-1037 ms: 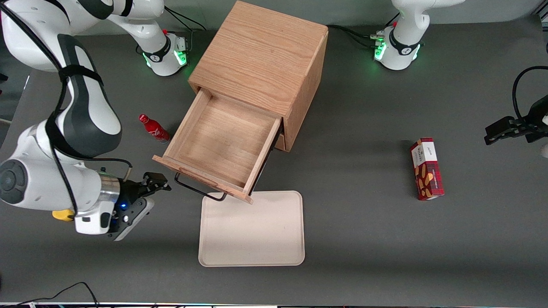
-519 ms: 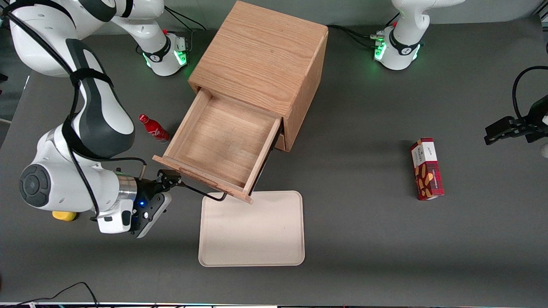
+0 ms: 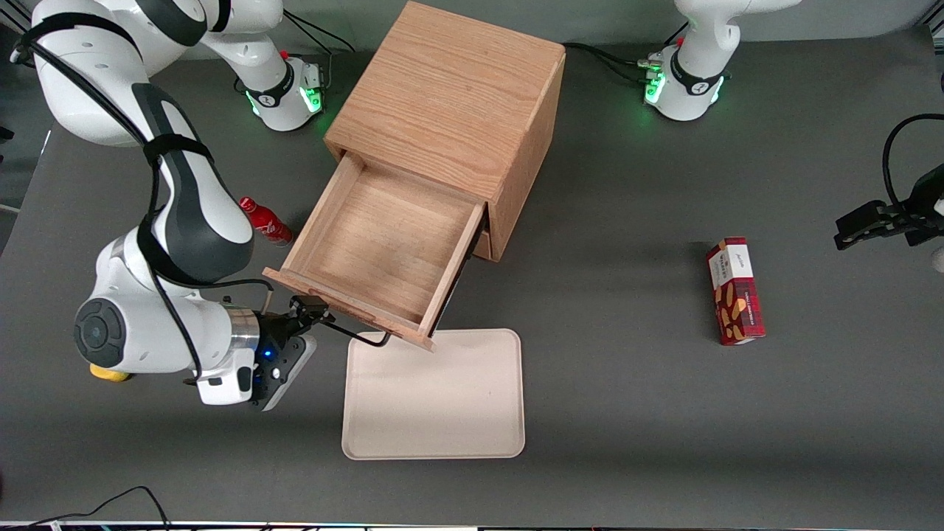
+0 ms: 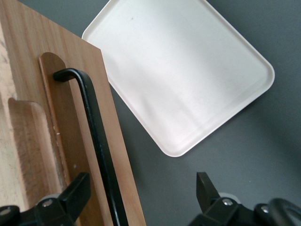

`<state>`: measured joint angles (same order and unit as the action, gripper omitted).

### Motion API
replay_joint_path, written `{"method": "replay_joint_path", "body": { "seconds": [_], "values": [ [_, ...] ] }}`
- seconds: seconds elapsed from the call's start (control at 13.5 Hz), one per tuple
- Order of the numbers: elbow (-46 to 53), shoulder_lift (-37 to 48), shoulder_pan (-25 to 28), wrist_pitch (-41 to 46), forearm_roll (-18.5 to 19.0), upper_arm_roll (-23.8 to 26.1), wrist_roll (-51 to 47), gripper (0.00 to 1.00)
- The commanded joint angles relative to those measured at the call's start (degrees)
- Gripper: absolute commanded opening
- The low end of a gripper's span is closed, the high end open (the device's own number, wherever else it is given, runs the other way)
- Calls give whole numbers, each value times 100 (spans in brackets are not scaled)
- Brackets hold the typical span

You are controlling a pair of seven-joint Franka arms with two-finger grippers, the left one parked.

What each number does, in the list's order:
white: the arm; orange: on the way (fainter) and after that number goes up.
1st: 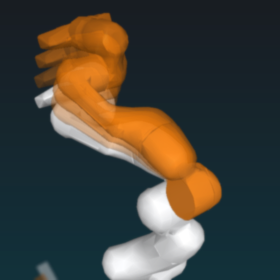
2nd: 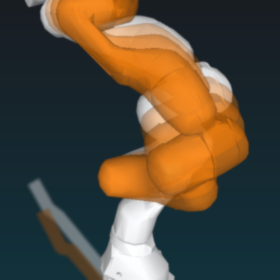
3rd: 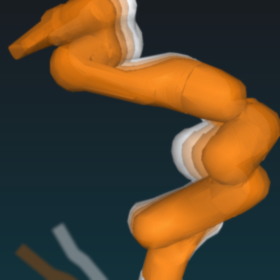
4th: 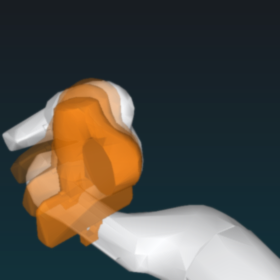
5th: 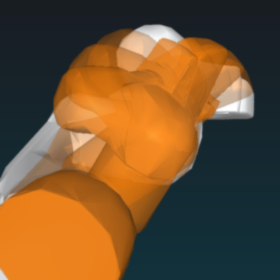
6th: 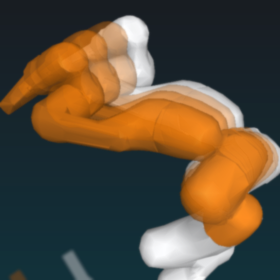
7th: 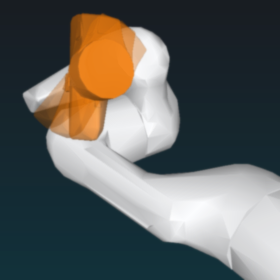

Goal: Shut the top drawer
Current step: 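Press the right gripper against the drawer front beside its black handle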

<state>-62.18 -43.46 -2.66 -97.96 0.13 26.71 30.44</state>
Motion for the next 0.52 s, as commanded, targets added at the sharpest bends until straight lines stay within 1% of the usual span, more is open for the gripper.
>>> {"method": "replay_joint_path", "body": {
  "seconds": [0.0,0.22,0.44],
  "values": [
    [119,-136,73,-65,48,36,199,100],
    [57,-206,90,-188,57,1,208,100],
    [57,-241,91,-214,180,-8,243,100]
  ]
}}
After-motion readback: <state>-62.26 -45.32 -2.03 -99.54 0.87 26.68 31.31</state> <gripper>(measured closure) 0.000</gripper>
